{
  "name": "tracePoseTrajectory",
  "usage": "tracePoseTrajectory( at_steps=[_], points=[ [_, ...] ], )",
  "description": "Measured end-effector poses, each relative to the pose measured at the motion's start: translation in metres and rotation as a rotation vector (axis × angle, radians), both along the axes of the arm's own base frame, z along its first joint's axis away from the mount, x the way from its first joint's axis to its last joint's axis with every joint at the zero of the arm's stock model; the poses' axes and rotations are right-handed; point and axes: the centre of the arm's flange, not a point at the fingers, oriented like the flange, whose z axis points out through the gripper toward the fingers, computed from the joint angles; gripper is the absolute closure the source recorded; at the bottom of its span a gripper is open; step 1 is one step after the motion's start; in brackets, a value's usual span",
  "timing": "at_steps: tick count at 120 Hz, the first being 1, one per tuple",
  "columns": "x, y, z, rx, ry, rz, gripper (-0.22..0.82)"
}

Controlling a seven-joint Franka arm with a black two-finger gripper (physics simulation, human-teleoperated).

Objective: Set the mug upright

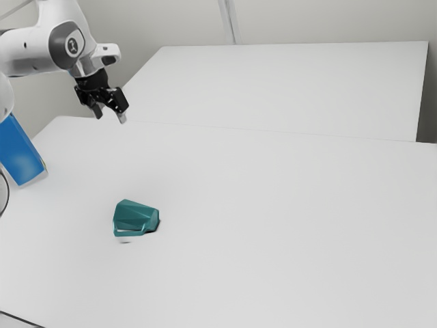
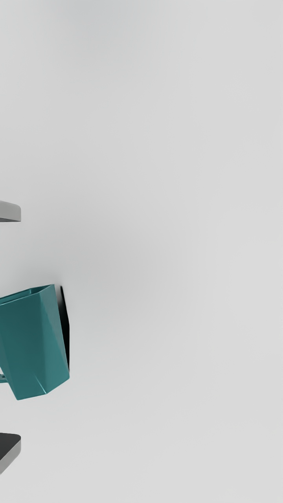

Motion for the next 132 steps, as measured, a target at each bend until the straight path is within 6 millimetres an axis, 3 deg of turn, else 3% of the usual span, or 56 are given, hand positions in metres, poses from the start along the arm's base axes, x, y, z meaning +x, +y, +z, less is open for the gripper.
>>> tracePoseTrajectory(
  at_steps=[17,44,58,78,99,116,132],
  points=[
    [-0.013,0.005,-0.001,-0.016,-0.014,0.002,0.02],
    [-0.07,-0.001,-0.035,-0.072,-0.08,-0.016,0.02],
    [-0.121,0.015,-0.077,-0.145,-0.146,0.029,0.02],
    [-0.162,0.038,-0.134,-0.461,-0.31,0.148,0.02],
    [-0.217,0.056,-0.171,-0.563,-0.445,0.141,0.02],
    [-0.23,0.071,-0.206,-0.578,-0.481,0.093,0.02],
    [-0.226,0.062,-0.232,-0.576,-0.484,-0.026,0.02]
  ],
)
